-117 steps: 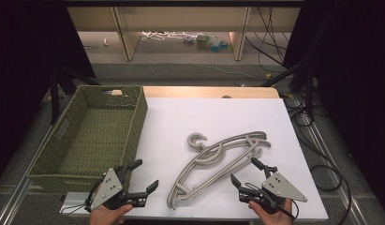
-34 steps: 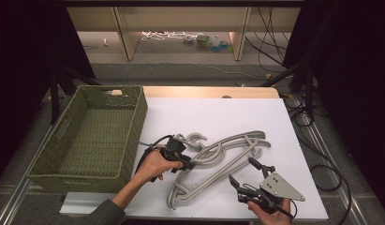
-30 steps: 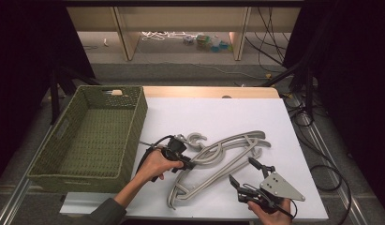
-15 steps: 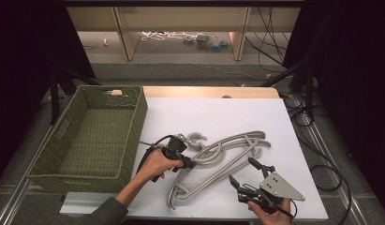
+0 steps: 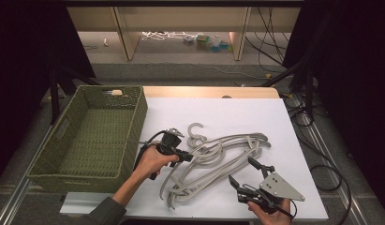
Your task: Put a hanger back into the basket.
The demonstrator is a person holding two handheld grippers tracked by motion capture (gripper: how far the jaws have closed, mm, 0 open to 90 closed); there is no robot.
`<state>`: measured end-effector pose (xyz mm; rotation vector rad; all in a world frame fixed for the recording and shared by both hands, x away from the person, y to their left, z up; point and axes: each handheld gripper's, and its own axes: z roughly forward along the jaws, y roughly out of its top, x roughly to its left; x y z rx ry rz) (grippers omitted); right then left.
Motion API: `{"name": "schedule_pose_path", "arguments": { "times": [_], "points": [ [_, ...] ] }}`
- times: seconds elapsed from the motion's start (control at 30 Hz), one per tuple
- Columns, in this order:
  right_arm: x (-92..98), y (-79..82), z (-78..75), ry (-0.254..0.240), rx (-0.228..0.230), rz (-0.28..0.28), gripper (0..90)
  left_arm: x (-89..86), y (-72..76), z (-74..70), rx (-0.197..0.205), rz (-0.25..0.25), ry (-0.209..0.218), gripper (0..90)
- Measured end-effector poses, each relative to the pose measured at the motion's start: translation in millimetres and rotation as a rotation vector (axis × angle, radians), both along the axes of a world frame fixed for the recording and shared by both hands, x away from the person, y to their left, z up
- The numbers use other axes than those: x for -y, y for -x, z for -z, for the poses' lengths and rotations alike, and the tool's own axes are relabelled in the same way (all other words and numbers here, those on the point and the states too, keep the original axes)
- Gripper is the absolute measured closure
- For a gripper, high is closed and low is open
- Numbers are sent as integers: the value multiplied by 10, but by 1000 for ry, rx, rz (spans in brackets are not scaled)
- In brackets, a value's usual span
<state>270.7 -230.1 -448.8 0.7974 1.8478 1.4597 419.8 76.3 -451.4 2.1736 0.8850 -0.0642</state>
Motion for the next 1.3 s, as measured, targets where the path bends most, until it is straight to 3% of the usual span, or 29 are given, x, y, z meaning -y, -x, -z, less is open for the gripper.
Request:
{"name": "schedule_pose_path", "arguments": {
  "times": [0.17,0.4,0.63,0.87,0.9,1.0,1.17,1.3],
  "points": [
    [-7,11,-2,-1,-15,-9,179,-25,15,-65,36,0,22,814],
    [-10,6,-3,3,8,-9,179,-96,22,-176,86,-19,39,815],
    [-13,7,-5,9,7,-12,176,-175,95,-438,144,-22,84,815],
    [-31,24,-4,6,-11,-22,175,-358,129,-692,198,-56,124,815],
    [-32,10,0,9,11,-17,175,-370,138,-715,206,-56,123,815],
    [-32,8,0,7,8,-18,175,-407,171,-813,230,-62,127,815],
    [-21,4,-3,14,10,-25,175,-487,189,-981,231,-48,152,815],
    [-29,6,-2,11,7,-22,175,-580,187,-1093,225,-53,140,815]
  ]
}}
